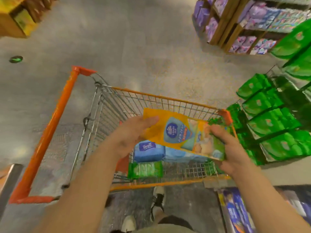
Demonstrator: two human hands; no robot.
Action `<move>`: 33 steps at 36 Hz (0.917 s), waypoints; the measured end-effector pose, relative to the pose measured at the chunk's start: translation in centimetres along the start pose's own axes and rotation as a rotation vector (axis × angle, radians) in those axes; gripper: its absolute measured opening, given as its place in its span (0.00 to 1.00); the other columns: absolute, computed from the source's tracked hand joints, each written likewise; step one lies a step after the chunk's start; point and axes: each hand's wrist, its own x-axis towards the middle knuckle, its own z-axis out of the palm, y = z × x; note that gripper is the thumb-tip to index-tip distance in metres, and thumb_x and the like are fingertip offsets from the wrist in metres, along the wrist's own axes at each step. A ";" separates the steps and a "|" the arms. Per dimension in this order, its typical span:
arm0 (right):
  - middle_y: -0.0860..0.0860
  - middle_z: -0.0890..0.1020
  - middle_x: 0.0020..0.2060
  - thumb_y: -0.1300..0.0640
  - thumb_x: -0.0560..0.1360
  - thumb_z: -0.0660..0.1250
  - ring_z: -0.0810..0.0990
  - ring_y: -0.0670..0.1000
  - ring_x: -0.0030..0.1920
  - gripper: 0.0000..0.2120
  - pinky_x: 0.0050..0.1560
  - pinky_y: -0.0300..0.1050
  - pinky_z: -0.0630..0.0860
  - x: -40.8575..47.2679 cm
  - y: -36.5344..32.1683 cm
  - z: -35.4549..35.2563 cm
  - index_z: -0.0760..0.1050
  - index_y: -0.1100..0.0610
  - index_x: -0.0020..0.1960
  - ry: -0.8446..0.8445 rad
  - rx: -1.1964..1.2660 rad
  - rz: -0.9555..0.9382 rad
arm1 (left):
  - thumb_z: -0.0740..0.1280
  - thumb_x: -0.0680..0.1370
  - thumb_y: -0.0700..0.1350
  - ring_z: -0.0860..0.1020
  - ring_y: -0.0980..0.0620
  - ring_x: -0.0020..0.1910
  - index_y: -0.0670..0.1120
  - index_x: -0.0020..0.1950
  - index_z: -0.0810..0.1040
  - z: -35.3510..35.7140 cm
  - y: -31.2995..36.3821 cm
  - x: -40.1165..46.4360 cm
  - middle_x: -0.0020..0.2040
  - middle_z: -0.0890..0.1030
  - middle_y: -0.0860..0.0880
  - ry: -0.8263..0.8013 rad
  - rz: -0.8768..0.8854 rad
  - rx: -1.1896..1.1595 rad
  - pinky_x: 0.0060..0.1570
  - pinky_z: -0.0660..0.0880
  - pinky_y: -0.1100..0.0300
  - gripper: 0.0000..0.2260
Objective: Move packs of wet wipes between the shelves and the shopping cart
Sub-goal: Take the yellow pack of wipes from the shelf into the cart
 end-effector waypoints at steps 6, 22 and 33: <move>0.61 0.87 0.47 0.51 0.56 0.83 0.87 0.57 0.42 0.32 0.41 0.53 0.84 6.5 2.3 -5.9 0.80 0.63 0.55 0.105 -0.207 0.142 | 0.80 0.71 0.55 0.86 0.51 0.52 0.50 0.56 0.84 2.2 -6.1 6.0 0.50 0.88 0.54 0.139 -0.140 0.256 0.56 0.83 0.50 0.17; 0.59 0.85 0.56 0.49 0.64 0.80 0.85 0.59 0.54 0.24 0.63 0.65 0.76 16.9 12.1 -19.7 0.83 0.55 0.58 0.048 -0.365 0.574 | 0.71 0.80 0.45 0.83 0.47 0.57 0.47 0.58 0.82 6.7 -21.1 17.4 0.57 0.85 0.47 0.109 -0.497 0.390 0.61 0.79 0.49 0.07; 0.58 0.86 0.55 0.58 0.73 0.75 0.86 0.55 0.50 0.14 0.54 0.54 0.83 19.9 19.6 -23.4 0.82 0.57 0.58 0.057 -0.370 0.789 | 0.72 0.80 0.42 0.82 0.45 0.57 0.48 0.53 0.81 7.1 -29.3 20.3 0.58 0.85 0.44 0.085 -0.734 0.396 0.63 0.78 0.49 0.04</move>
